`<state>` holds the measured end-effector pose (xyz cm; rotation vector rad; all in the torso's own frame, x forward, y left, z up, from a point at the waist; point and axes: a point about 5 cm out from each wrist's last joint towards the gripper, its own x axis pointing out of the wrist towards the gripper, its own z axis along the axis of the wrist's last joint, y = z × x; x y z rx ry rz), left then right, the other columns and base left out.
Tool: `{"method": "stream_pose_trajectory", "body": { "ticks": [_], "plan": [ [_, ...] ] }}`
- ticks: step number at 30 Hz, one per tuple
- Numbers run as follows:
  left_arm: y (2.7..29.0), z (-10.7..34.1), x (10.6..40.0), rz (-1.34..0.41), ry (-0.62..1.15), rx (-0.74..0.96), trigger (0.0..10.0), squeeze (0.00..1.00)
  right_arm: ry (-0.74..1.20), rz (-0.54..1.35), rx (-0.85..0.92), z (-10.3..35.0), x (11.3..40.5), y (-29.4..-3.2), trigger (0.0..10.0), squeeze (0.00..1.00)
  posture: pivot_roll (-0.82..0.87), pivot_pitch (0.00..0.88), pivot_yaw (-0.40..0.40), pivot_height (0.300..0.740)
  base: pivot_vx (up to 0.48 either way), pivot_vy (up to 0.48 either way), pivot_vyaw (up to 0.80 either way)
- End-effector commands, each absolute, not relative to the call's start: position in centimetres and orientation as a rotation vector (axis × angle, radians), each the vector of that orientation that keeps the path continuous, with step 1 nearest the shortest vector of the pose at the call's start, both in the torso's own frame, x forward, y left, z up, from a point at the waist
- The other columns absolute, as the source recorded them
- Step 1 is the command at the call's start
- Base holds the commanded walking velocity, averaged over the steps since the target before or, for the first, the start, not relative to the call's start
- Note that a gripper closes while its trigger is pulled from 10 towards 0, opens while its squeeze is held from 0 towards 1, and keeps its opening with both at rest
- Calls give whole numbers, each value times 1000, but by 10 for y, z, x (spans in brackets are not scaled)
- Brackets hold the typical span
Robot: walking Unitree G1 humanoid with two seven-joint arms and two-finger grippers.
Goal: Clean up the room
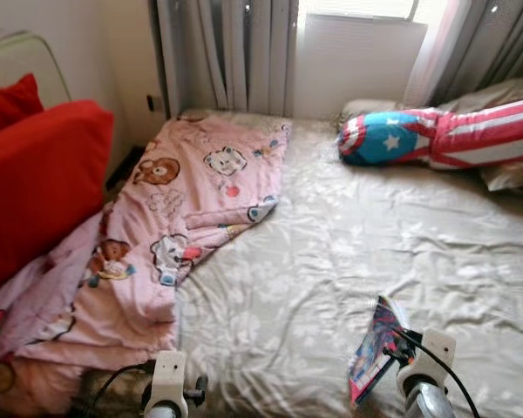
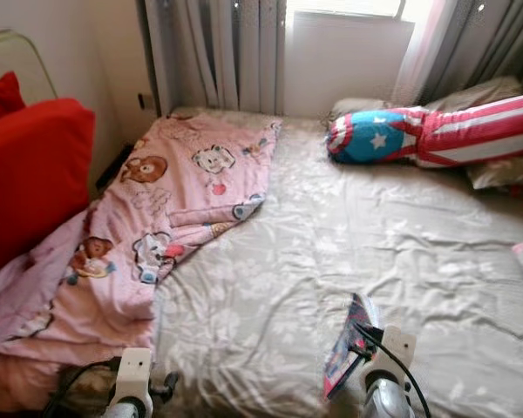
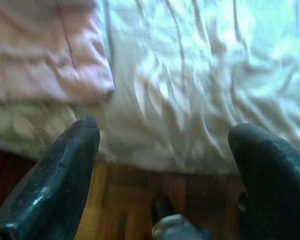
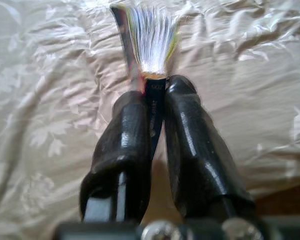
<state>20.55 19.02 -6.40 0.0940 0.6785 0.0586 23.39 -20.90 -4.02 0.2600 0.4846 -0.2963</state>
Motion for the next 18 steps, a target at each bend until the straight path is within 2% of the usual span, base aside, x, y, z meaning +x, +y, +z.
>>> {"method": "stream_pose_trajectory", "body": {
  "ticks": [1, 18],
  "plan": [
    [185, -64, 207, 33, 679, 97, 10000, 0, 433, -300, 249, -32, 241, -215, 10000, 0, -67, 0, -60, 740, 0, -416, 0],
    [188, -63, 207, 21, 673, 111, 10000, 0, 440, -305, 265, -35, 238, -212, 10000, 0, -69, 0, -43, 740, 0, -424, 0]
  ]
}}
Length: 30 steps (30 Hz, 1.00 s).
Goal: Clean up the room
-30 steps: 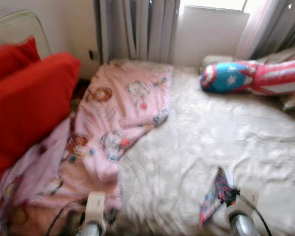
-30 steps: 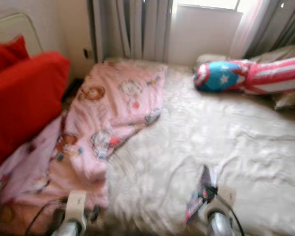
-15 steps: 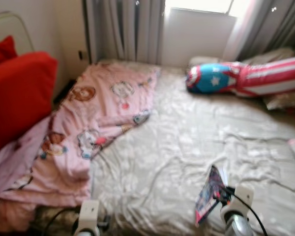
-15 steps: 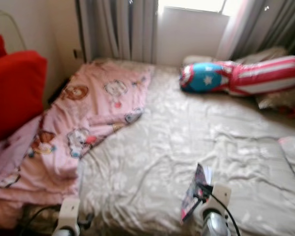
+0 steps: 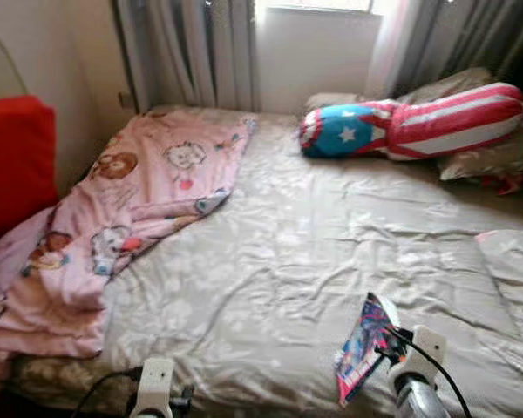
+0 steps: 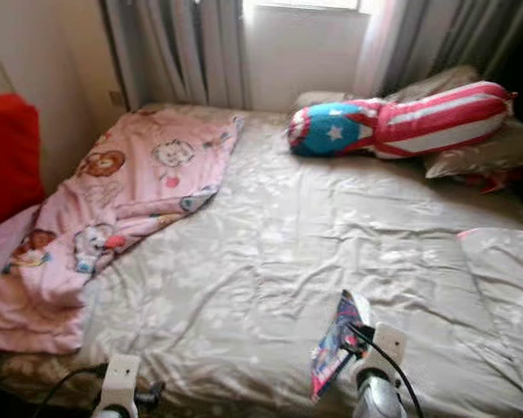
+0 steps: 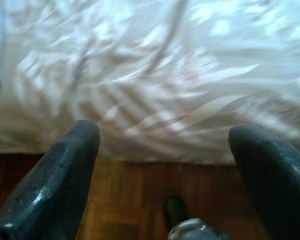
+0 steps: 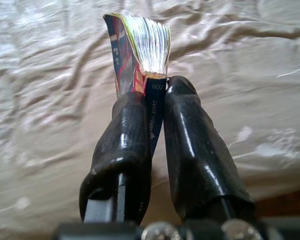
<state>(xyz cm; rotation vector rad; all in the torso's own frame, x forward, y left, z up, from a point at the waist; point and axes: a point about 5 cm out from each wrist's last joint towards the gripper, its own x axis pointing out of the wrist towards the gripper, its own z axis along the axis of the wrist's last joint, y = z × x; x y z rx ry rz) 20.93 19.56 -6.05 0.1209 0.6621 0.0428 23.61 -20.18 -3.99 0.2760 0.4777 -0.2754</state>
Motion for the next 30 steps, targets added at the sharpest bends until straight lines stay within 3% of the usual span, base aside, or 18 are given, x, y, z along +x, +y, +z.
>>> {"method": "stream_pose_trajectory", "body": {
  "ticks": [1, 5, 30],
  "plan": [
    [188, -63, 207, 20, 671, 112, 10000, 0, 441, -306, 266, -35, 238, -213, 10000, 0, -69, 0, -43, 740, 0, -424, 0],
    [187, -63, 207, 18, 668, 114, 10000, 0, 441, -309, 268, -35, 237, -213, 10000, 0, -69, 0, -42, 740, 0, -410, 0],
    [183, -62, 209, 24, 649, 84, 10000, 0, 424, -234, 189, -28, 249, -206, 10000, 0, -73, 0, -51, 740, 0, 0, 0]
  ]
}}
